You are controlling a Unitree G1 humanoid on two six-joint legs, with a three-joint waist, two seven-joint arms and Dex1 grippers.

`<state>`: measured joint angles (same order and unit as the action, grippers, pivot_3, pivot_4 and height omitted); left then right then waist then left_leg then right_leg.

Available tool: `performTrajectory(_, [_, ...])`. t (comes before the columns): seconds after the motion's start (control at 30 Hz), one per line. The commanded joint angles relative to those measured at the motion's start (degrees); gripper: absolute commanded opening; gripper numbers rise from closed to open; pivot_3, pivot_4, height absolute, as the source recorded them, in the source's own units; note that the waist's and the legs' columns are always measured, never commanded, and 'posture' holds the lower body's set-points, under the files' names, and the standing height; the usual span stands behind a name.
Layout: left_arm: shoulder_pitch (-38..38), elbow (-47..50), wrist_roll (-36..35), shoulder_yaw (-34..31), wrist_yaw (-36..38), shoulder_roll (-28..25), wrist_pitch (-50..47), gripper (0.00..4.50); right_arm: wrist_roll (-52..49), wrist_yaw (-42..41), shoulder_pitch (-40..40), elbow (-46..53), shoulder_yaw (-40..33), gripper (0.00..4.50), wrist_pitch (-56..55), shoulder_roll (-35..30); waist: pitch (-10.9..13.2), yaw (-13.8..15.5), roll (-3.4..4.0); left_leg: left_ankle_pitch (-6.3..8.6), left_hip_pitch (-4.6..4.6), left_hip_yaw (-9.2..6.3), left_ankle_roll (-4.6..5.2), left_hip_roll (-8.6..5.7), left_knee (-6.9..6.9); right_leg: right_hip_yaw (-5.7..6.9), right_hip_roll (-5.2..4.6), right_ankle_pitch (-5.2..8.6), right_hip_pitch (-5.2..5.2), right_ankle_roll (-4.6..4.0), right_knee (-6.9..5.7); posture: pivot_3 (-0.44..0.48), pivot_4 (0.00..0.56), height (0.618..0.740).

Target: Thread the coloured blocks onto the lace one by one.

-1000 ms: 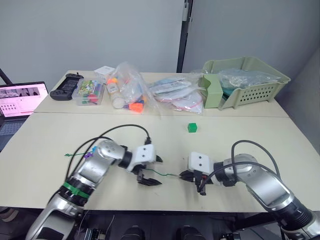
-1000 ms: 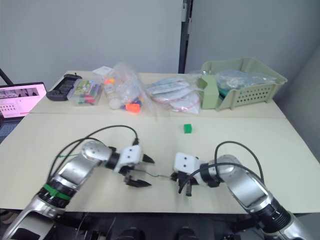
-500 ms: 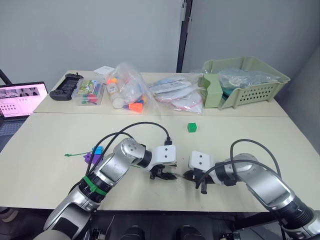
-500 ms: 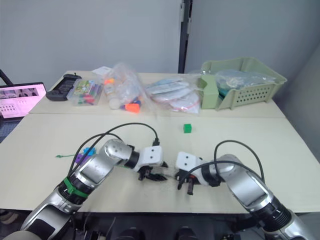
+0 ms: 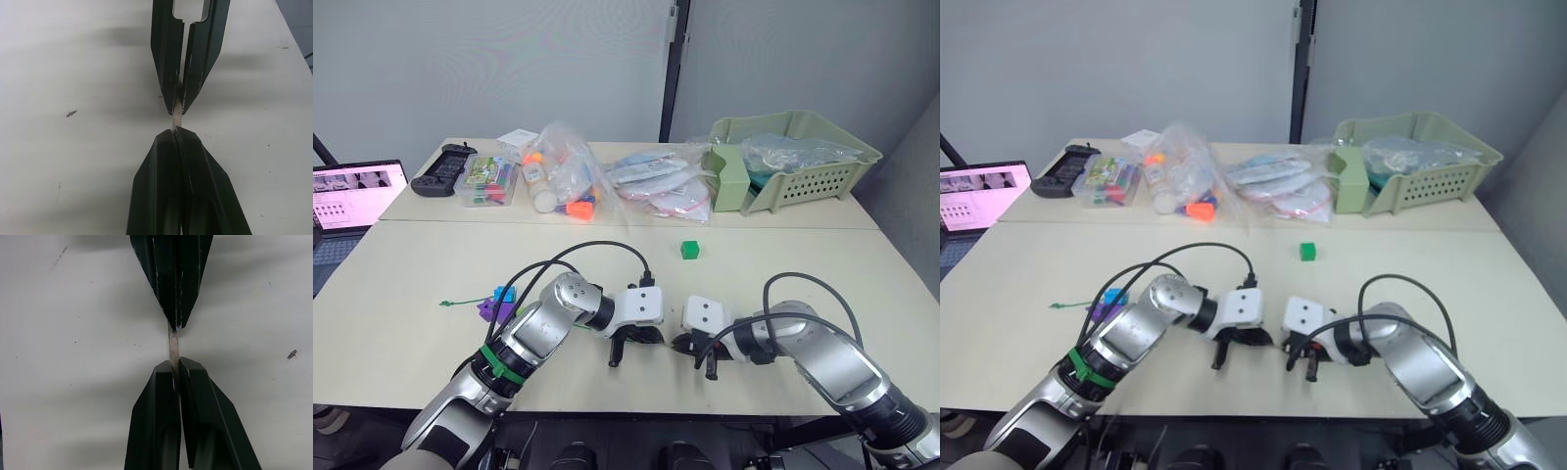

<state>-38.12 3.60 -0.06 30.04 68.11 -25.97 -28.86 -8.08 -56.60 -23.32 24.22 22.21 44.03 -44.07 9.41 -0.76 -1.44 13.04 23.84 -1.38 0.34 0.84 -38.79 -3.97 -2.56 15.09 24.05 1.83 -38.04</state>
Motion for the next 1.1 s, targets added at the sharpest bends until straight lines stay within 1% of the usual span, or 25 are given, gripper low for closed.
performTrajectory(0.03, [-0.7, 0.6, -0.7, -0.7, -0.1, 0.0, 0.5, 0.02, -0.6, 0.4, -1.0, 2.3, -1.2, 0.0, 0.0, 0.1, 0.0, 0.0, 0.0, 0.0, 0.0, 0.0, 0.0, 0.0, 0.0, 0.0, 0.0, 0.0, 0.0, 0.0, 0.0, 0.0, 0.15, 0.74])
performTrajectory(0.2, [0.0, -0.8, -1.9, -2.7, 0.2, -1.0, 1.8, 0.02, -1.6, 1.1, -0.9, 2.7, -2.6, 0.0, 0.7, 0.7, 0.0, 0.0, 0.0, 0.0, 0.0, 0.0, 0.0, 0.01, 0.0, 0.0, 0.0, 0.0, 0.0, 0.0, 0.0, 0.0, 0.15, 0.74])
performTrajectory(0.37, [1.1, -3.3, -3.4, -5.0, 0.7, -2.8, 4.9, 0.0, -4.4, 2.4, 0.4, 4.8, -6.3, 1.7, 1.9, 1.1, 0.0, 0.0, 0.0, 0.0, 0.0, -0.02, 0.0, 0.01, 0.01, 0.0, 0.0, 0.0, 0.01, 0.0, -0.02, 0.0, 0.15, 0.74])
performTrajectory(0.4, [1.4, -3.6, -3.9, -5.6, 0.6, -3.1, 4.8, 0.0, -5.4, 3.0, 1.0, 5.6, -8.1, 2.04, 2.6, 1.3, 0.0, 0.0, 0.0, 0.0, 0.0, -0.02, 0.0, 0.01, 0.0, 0.01, 0.0, 0.0, 0.01, -0.01, -0.02, 0.0, 0.15, 0.74])
performTrajectory(0.47, [2.1, -3.6, -4.9, -7.2, 0.8, -3.8, 5.2, 0.0, -8.2, 5.1, 3.2, 7.4, -13.9, 2.91, 4.8, 2.2, 0.0, 0.2, 0.0, 0.0, 0.0, -0.05, 0.0, 0.0, 0.0, 0.02, -0.01, 0.0, -0.02, -0.01, -0.02, 0.0, 0.15, 0.74])
performTrajectory(0.5, [2.3, -3.4, -5.5, -8.0, 0.7, -4.0, 5.1, 0.0, -9.9, 6.2, 4.3, 8.2, -17.4, 3.07, 6.2, 3.1, 0.0, 0.2, 0.0, 0.0, 0.0, -0.05, 0.0, -0.01, -0.01, 0.02, -0.02, 0.0, -0.04, 0.0, -0.02, 0.0, 0.15, 0.74])
performTrajectory(0.57, [2.8, -2.8, -6.3, -9.2, 0.7, -4.6, 5.1, 0.0, -11.6, 9.0, 6.6, 8.8, -22.7, 3.78, 7.8, 4.9, 0.0, 0.3, 0.0, 0.0, 0.04, -0.07, 0.0, -0.01, -0.04, 0.02, -0.03, 0.0, -0.03, 0.0, -0.02, 0.0, 0.15, 0.74])
performTrajectory(0.67, [3.8, -2.0, -7.5, -10.8, 0.7, -5.6, 5.4, 0.0, -10.8, 15.1, 10.9, 8.6, -26.6, 3.78, 7.6, 8.2, 0.0, 0.3, 0.0, 0.0, 0.03, -0.05, 0.0, -0.01, -0.05, 0.01, -0.03, -0.01, -0.03, 0.0, -0.01, 0.0, 0.15, 0.74])
performTrajectory(0.73, [4.3, -1.7, -7.6, -11.1, 0.6, -6.1, 5.7, 0.0, -10.9, 18.3, 13.8, 9.8, -27.1, 3.78, 7.5, 10.6, 0.0, 0.1, 0.01, 0.0, -0.03, -0.05, 0.0, 0.01, -0.02, 0.01, -0.02, -0.01, -0.07, 0.0, -0.03, 0.0, 0.15, 0.74])
performTrajectory(0.83, [4.1, -1.4, -7.6, -10.7, 0.3, -5.8, 6.0, 0.0, -11.1, 20.5, 15.4, 10.9, -26.5, 3.78, 7.3, 11.7, 0.0, 0.0, 0.01, 0.0, -0.01, -0.02, 0.0, 0.0, 0.01, -0.02, -0.02, -0.01, -0.01, 0.0, -0.04, 0.0, 0.15, 0.74])
performTrajectory(0.97, [2.7, -0.9, -7.3, -9.1, 1.8, -5.1, 7.1, 0.0, -13.4, 18.7, 16.7, 15.3, -21.6, 3.78, 8.8, 10.1, 0.0, -0.1, 0.01, 0.0, -0.02, -0.02, 0.0, 0.01, -0.02, -0.02, 0.0, 0.0, -0.03, 0.0, -0.04, 0.0, 0.15, 0.74])
performTrajectory(1.1, [2.5, -1.3, -6.6, -7.8, 3.5, -5.8, 9.0, 0.0, -12.1, 18.2, 15.6, 14.3, -15.2, 3.78, 7.8, 8.4, 0.0, -0.1, 0.01, 0.0, -0.02, 0.0, 0.0, 0.0, -0.02, -0.03, 0.01, 0.0, -0.04, 0.0, -0.02, 0.0, 0.15, 0.74])
